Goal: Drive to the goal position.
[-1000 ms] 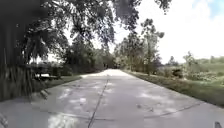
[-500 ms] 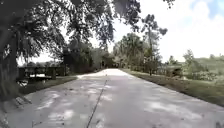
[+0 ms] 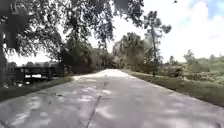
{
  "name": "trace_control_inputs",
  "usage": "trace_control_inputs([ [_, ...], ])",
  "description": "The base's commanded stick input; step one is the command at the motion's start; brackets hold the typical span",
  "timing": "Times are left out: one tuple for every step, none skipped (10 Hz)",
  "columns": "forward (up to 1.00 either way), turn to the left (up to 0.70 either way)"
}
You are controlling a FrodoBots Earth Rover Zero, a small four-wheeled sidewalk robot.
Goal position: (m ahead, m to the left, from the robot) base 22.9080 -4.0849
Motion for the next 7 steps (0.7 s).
trace_control_inputs([
  [1.0, 0.0],
  [1.0, 0.0],
  [1.0, 0.0],
  [1.0, 0.0],
  [1.0, 0.0],
  [1.0, 0.0],
  [1.0, 0.0],
])
